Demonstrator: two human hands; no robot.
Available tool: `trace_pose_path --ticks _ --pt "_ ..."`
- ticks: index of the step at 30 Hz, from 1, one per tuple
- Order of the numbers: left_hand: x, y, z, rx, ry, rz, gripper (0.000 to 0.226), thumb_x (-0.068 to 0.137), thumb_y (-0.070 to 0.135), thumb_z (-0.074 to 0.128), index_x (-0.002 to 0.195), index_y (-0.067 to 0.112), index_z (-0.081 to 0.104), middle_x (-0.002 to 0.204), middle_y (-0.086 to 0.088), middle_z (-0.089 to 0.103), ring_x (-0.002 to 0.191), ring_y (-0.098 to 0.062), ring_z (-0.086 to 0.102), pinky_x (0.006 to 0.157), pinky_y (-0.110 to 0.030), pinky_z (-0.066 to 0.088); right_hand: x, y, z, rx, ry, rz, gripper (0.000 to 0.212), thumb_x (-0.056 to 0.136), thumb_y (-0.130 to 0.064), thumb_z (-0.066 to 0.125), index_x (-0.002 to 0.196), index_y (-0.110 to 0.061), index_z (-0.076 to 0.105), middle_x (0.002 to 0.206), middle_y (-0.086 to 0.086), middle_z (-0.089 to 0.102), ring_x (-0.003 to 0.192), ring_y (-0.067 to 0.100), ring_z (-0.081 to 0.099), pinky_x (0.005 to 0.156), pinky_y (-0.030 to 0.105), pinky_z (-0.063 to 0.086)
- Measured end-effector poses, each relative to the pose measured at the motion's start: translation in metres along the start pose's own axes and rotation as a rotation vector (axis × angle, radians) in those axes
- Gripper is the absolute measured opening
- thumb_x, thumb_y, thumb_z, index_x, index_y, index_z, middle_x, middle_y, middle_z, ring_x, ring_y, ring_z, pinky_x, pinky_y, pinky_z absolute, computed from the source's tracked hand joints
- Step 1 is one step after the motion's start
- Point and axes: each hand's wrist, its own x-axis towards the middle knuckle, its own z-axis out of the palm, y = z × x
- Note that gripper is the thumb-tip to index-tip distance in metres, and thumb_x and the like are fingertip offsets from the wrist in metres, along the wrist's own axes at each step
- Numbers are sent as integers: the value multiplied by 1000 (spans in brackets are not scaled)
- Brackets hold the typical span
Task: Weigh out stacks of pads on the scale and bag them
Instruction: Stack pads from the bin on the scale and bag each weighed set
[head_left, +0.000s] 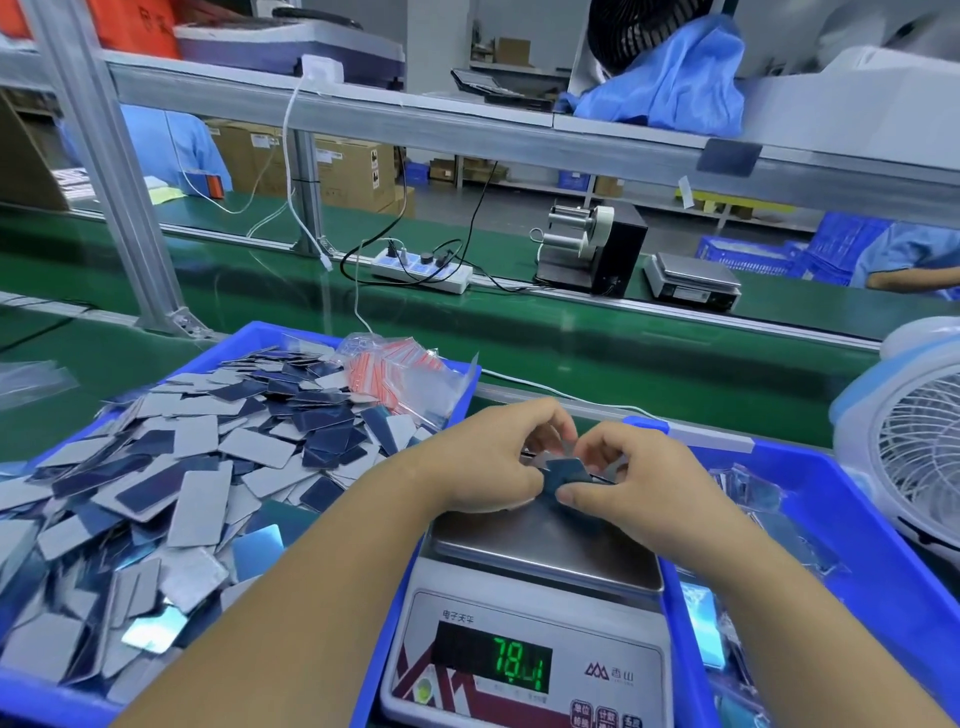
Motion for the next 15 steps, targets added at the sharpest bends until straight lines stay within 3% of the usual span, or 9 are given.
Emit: trace_pose_path --ticks 4,7,11,13,15 --pt "3 -2 2 9 52 2 24 93 19 62 113 32 59 113 15 64 108 2 57 93 -19 46 1 0 2 17 27 20 30 64 -47 84 82 -38 62 75 -22 62 82 -18 52 63 4 38" --pt "3 -4 3 39 42 -12 36 92 9 57 120 32 58 119 16 62 113 2 54 98 -21 44 0 1 4 6 3 23 31 66 -43 86 84 -41 61 78 -22 63 84 -17 53 67 2 38" --pt "4 -1 7 9 18 -29 52 89 -2 51 127 34 50 120 11 57 114 -13 55 98 -38 48 2 1 3 -46 11 27 30 71 -42 83 80 -47 55 85 -24 60 79 -18 51 63 4 38" --pt "6 2 10 -41 6 -22 57 88 -7 49 130 30 46 123 8 55 118 -11 52 101 -36 46 2 1 4 -46 26 26 31 70 -40 83 79 -46 54 80 -23 59 79 -18 51 62 4 37" --pt "5 6 12 -78 -3 -7 58 86 -11 47 132 26 45 124 5 56 120 -6 51 102 -23 43 1 0 7 -40 29 11 33 68 -39 83 79 -47 53 73 -24 60 80 -20 50 62 4 37"
